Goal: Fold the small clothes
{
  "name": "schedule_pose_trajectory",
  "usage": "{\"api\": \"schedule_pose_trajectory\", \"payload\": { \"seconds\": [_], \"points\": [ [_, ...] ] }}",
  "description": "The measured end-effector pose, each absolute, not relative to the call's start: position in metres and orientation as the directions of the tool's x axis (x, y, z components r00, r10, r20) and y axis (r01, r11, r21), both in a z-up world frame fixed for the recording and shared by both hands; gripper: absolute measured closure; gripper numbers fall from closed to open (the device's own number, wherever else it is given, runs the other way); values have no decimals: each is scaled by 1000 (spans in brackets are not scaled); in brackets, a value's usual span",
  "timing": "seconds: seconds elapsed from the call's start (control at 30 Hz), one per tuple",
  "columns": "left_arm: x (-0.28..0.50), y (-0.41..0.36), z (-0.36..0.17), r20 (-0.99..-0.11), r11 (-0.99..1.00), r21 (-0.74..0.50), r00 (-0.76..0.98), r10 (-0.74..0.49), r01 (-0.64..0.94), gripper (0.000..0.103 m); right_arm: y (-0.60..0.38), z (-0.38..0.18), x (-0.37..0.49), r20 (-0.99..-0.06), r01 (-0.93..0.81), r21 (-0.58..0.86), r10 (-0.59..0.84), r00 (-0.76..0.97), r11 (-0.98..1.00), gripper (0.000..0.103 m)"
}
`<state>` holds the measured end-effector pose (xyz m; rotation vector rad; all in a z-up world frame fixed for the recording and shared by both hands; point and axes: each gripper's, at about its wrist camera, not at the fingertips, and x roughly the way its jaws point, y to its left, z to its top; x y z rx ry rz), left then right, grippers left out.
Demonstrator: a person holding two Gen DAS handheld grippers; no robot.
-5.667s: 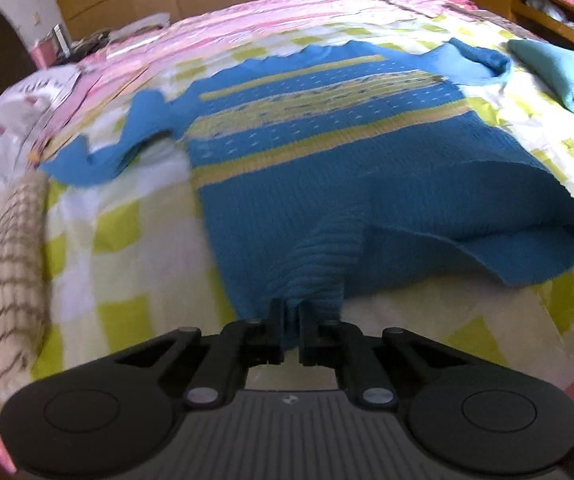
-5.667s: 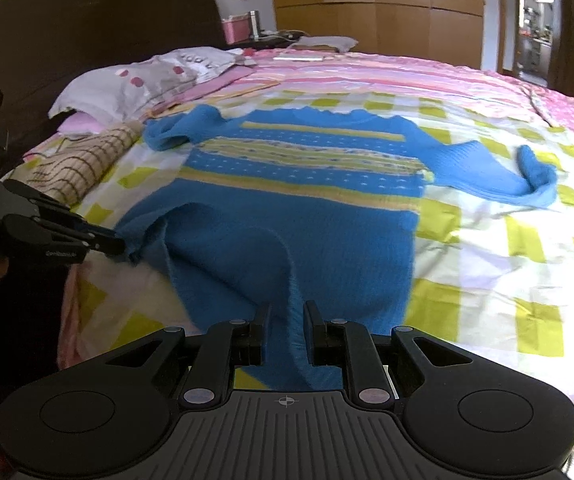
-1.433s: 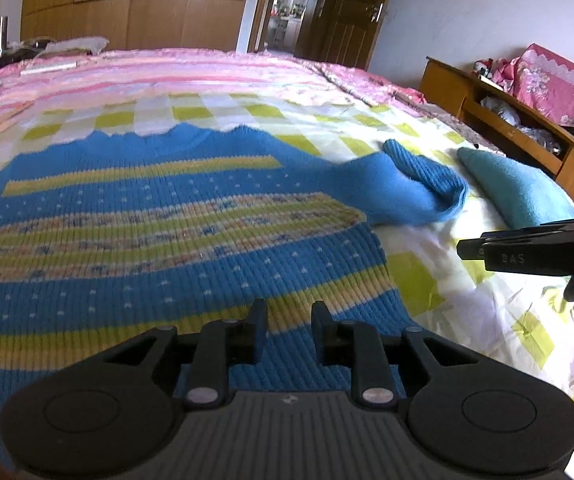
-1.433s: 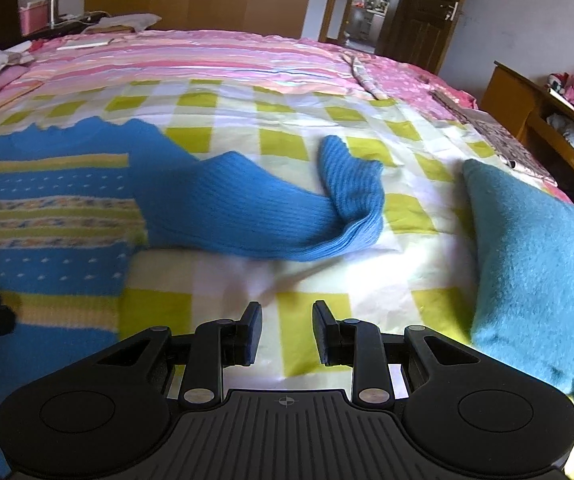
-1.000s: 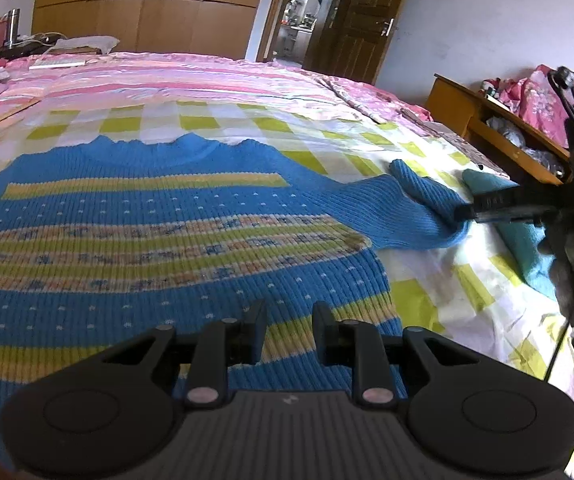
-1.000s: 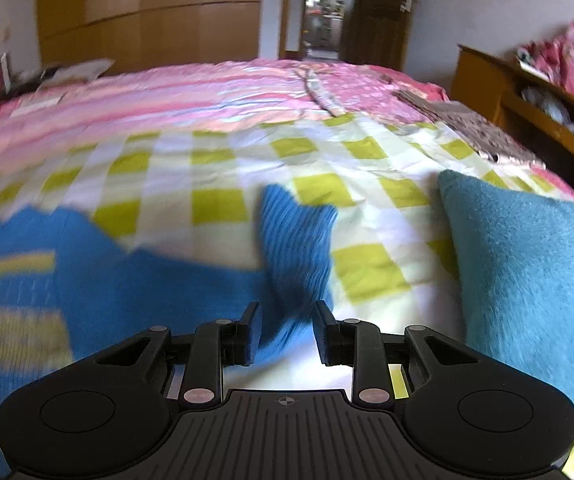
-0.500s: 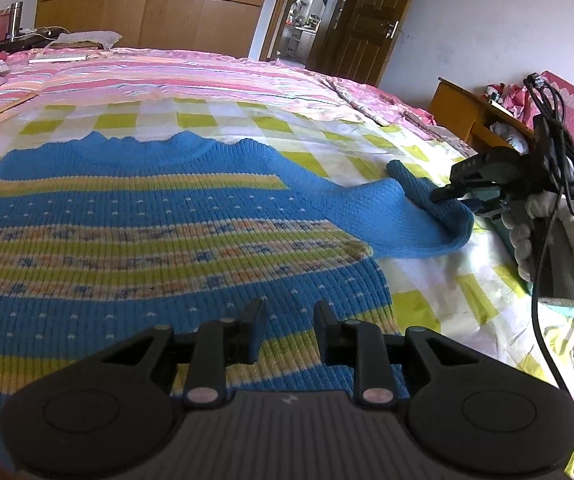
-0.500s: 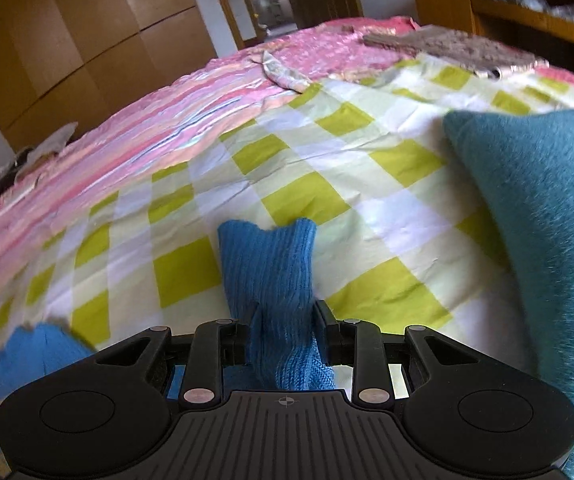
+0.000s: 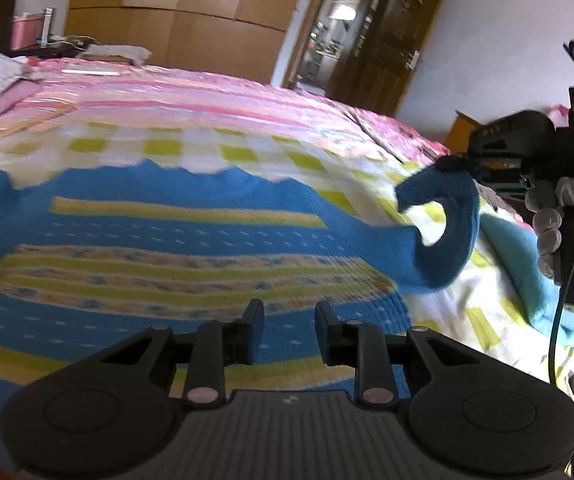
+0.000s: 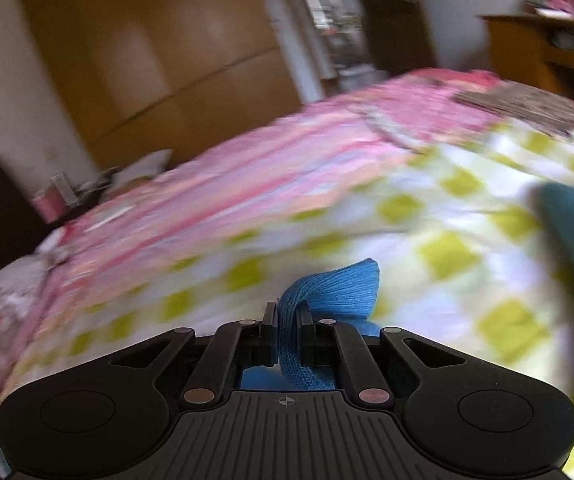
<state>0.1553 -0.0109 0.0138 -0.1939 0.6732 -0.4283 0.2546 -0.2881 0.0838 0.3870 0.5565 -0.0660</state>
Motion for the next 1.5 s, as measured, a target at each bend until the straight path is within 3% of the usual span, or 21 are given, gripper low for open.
{"api": "schedule_pose_trajectory", "payload": {
  "seconds": [0.23,0.5,0.77,1.0,1.07,1.3,1.5],
  "points": [
    [133,48,26,-540,925,-303,759,-364,229,65,-149,79,264,-522,-149,185,225,823,971,95],
    [115,94,8,-578,952,-279,769,-272,127,65,-45,18,245,-647,-438,13,342,682,899,92],
    [115,102,7,-552,949,-283,785,-282,141,65,-39,8,239,-686,-471,-21,330,648,882,85],
    [117,106,6,-550,945,-300,786,-283,131,65,-29,8,263,-679,-423,23,324,658,906,88],
    [117,108,6,-548,943,-306,787,-284,127,65,-29,11,265,-669,-396,33,315,674,918,97],
    [118,118,7,-532,931,-348,794,-292,110,65,-37,43,269,-569,-333,102,330,753,937,96],
    [118,124,7,-529,930,-358,802,-277,85,65,-18,29,260,-631,-476,142,450,632,868,85]
  ]
}}
